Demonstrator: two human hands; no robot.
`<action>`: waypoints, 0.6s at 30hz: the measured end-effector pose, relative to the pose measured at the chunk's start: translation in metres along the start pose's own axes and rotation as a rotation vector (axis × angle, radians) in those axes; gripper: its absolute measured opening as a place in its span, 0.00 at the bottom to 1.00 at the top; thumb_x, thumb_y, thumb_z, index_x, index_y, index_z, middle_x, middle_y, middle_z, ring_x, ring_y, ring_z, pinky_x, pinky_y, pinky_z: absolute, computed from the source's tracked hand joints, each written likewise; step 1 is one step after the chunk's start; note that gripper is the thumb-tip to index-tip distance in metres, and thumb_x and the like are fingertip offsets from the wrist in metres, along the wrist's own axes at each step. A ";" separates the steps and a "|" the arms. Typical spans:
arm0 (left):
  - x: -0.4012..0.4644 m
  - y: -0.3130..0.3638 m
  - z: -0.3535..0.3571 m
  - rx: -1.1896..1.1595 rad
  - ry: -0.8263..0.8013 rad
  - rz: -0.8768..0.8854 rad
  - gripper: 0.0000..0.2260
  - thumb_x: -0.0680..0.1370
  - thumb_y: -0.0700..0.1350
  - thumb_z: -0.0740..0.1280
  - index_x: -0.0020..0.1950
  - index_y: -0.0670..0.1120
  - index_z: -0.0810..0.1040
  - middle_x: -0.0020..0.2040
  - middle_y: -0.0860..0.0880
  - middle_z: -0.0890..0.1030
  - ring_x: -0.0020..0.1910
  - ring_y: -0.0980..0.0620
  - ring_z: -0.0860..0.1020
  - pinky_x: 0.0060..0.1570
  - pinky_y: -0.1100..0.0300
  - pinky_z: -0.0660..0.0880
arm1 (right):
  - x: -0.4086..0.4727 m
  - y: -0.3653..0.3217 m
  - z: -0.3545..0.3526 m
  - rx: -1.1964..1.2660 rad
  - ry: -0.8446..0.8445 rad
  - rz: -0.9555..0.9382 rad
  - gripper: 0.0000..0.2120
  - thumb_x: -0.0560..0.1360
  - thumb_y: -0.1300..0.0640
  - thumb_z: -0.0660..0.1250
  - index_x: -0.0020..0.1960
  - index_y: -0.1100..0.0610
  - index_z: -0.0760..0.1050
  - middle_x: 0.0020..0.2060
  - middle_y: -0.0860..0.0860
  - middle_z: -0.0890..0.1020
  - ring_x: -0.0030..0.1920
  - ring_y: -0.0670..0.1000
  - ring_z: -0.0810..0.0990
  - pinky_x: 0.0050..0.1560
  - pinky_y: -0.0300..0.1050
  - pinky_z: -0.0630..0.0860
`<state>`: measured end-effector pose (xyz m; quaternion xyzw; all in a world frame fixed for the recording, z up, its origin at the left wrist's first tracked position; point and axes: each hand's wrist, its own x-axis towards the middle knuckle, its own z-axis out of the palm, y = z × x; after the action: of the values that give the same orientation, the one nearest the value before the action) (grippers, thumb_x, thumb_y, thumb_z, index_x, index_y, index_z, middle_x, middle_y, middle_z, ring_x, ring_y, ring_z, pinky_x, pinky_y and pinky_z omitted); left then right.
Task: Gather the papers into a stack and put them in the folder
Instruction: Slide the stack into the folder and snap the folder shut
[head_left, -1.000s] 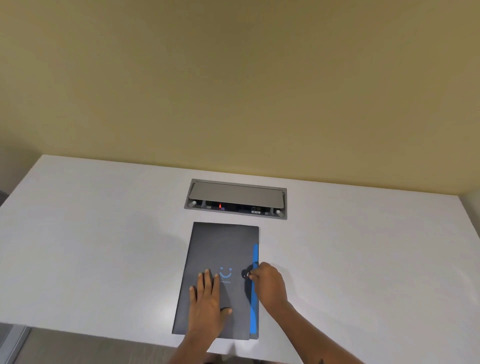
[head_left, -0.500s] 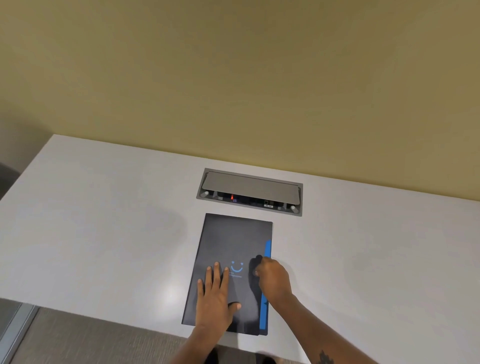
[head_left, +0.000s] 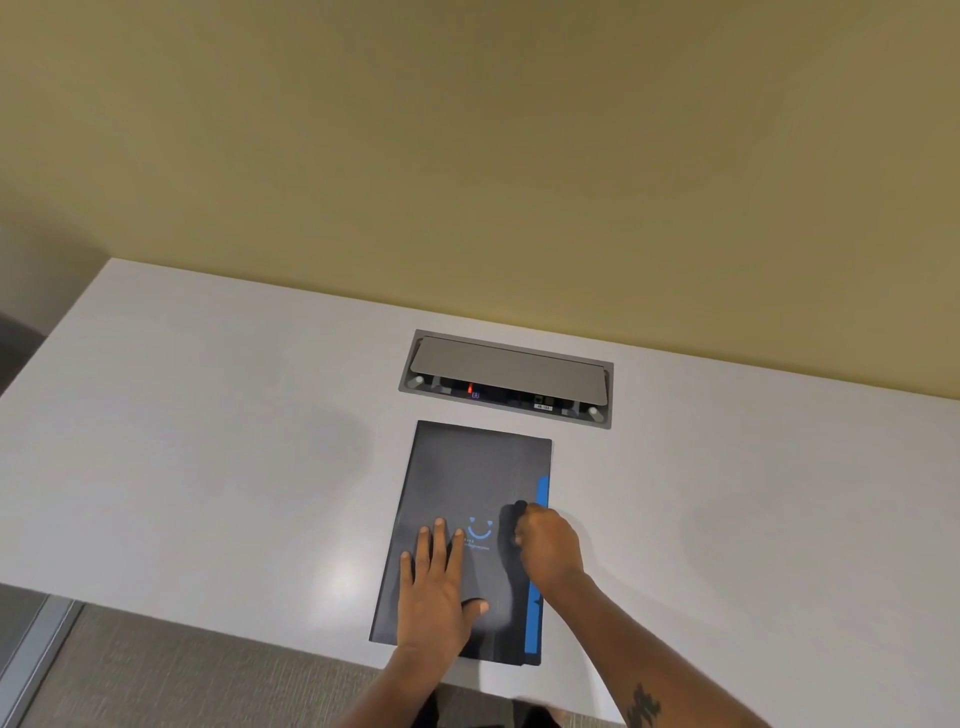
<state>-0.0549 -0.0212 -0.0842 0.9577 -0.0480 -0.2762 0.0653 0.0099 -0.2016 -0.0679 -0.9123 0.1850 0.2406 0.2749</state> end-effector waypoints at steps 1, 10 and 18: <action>0.000 0.000 0.000 -0.006 0.002 0.003 0.45 0.78 0.67 0.59 0.82 0.52 0.34 0.82 0.46 0.32 0.82 0.40 0.36 0.81 0.40 0.45 | 0.001 -0.001 0.000 -0.003 -0.005 0.006 0.15 0.83 0.54 0.66 0.67 0.60 0.78 0.61 0.56 0.84 0.60 0.55 0.84 0.66 0.42 0.76; 0.001 -0.026 -0.021 -0.436 0.230 -0.089 0.42 0.77 0.51 0.73 0.83 0.51 0.51 0.76 0.51 0.71 0.75 0.49 0.71 0.77 0.47 0.64 | -0.010 0.004 -0.003 -0.036 -0.006 -0.040 0.14 0.82 0.56 0.68 0.65 0.60 0.80 0.59 0.56 0.85 0.58 0.55 0.85 0.64 0.43 0.80; -0.002 -0.065 -0.031 -0.615 0.310 -0.333 0.40 0.75 0.43 0.74 0.82 0.48 0.55 0.65 0.47 0.80 0.62 0.42 0.79 0.61 0.45 0.76 | -0.031 0.020 -0.005 0.140 0.146 0.056 0.23 0.76 0.53 0.77 0.67 0.58 0.76 0.61 0.52 0.78 0.59 0.55 0.82 0.58 0.46 0.81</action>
<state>-0.0363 0.0463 -0.0673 0.9184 0.2037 -0.1363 0.3106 -0.0228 -0.2141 -0.0556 -0.9005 0.2461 0.1678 0.3168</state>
